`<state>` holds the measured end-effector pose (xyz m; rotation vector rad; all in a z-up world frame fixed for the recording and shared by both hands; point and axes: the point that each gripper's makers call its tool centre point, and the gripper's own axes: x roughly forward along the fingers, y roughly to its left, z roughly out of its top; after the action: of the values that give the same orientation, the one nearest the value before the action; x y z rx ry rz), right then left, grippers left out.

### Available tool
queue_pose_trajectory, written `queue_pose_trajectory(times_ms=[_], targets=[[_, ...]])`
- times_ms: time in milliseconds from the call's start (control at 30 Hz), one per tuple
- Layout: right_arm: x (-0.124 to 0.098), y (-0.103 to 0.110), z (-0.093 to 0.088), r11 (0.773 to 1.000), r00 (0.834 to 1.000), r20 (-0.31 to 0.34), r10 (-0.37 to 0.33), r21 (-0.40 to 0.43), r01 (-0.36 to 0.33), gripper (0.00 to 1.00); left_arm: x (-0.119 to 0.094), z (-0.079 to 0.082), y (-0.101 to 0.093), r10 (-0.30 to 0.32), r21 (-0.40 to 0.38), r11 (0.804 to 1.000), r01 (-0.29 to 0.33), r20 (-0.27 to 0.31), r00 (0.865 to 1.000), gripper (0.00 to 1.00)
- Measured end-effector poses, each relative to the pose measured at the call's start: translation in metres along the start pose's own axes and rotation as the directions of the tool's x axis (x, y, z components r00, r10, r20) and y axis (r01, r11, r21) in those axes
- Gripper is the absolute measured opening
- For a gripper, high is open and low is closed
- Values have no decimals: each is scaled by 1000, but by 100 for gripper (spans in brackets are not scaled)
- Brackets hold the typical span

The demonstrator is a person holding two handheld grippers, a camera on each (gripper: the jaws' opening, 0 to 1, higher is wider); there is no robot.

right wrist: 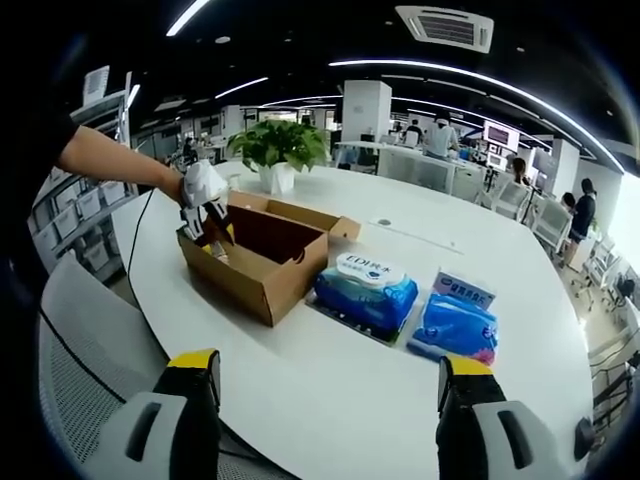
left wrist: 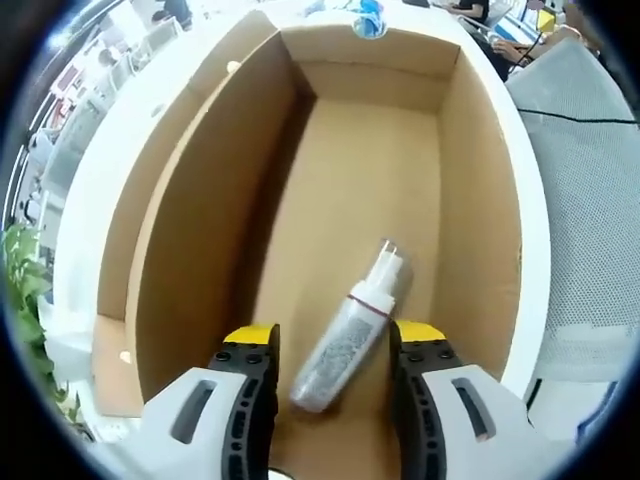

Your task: Operate the shoe box by opening the lid, removing the specified soft item, and placing it in the target area until the item is outside and the box remains undamaged.

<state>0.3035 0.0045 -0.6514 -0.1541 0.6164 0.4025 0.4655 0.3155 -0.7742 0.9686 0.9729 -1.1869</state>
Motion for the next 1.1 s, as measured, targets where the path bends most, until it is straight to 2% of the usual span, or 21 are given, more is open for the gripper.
queue_pose_trajectory(times_ms=[200, 467, 633, 1100], targets=[[-1, 0, -1, 1000, 1000, -1, -3, 5, 3, 89, 6, -2, -3, -15, 24, 1000, 15, -18, 1000, 40], [-2, -2, -2, 1000, 1000, 0, -9, 9, 9, 88, 11, -6, -8, -35, 63, 997, 38, -52, 998, 30], [-2, -1, -2, 1000, 1000, -2, -6, 9, 6, 88, 11, -5, -10, -50, 86, 995, 54, -52, 997, 27], [0, 4, -1, 1000, 1000, 2, 12, 8, -12, 88, 11, -6, -12, -50, 75, 996, 55, -67, 996, 22]])
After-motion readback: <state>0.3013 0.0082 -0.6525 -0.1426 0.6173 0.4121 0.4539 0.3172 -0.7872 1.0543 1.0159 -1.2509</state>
